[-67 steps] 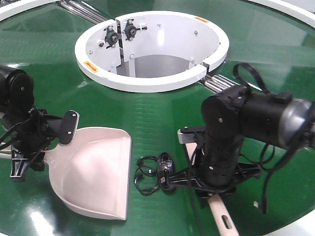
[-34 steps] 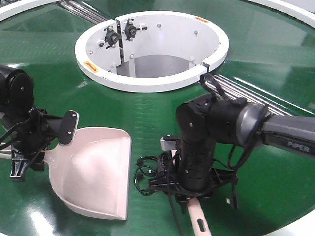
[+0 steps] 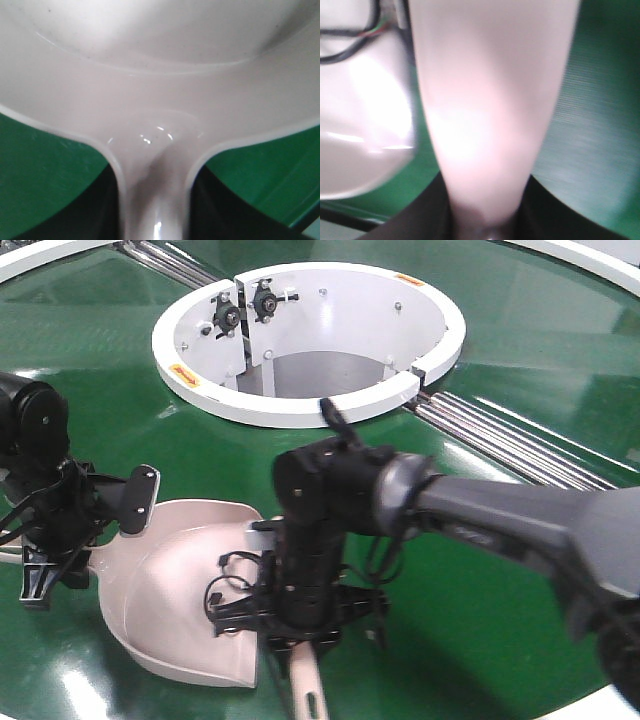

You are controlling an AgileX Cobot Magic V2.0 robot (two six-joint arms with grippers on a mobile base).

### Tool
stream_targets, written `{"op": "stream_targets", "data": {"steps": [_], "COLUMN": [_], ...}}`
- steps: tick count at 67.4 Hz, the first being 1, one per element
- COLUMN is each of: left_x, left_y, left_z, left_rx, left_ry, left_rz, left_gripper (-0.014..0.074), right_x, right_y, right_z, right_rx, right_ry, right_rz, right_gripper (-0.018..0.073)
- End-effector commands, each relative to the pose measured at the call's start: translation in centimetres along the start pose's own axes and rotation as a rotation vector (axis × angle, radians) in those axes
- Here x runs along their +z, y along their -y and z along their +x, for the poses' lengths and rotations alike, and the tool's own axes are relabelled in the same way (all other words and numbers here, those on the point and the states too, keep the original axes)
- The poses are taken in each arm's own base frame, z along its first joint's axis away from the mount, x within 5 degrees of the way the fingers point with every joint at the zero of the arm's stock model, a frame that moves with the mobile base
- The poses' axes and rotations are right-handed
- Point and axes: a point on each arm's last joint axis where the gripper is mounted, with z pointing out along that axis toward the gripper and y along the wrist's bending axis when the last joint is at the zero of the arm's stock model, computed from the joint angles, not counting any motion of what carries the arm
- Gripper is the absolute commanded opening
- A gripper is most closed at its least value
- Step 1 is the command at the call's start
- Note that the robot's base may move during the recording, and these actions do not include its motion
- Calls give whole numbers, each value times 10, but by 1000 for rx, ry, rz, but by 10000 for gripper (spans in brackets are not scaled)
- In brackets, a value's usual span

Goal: Clean and inspect green conveyor with broom and dustpan
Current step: 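Sweep the black cables with the brush into the dustpan held by the left gripper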

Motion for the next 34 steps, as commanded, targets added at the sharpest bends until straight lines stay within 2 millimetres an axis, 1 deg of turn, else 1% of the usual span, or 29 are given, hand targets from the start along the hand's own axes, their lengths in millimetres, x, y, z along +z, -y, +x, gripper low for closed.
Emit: {"op": "stream_targets", "data": {"steps": [1, 3, 8, 14, 17, 26, 34], "left_x": [-20, -20, -20, -20, -20, -20, -20], "left_y": [-2, -2, -2, -2, -2, -2, -2], "left_z": [-2, -2, -2, -2, -2, -2, -2], "left_rx": [-16, -16, -16, -16, -16, -16, -16], "left_ry": [33, 33, 33, 33, 33, 33, 34], "left_rz": [-68, -68, -68, -68, -68, -68, -67], "left_gripper": [-7, -7, -7, -7, -7, -7, -7], "right_x": [-24, -23, -28, -40, -48, -64, -74], "right_y": [-33, -40, -57, -76, -82, -87, -82], "right_z": [6, 5, 2, 2, 2, 2, 3], "right_rx": [-112, -127, -168, -221, -241, -262, -268], "right_ry": [0, 2, 33, 85, 112, 163, 206], "right_rz": [-113, -125, -157, -188, -203, -226, -193], "right_gripper": [-5, -5, -5, -5, -5, -5, -5]}}
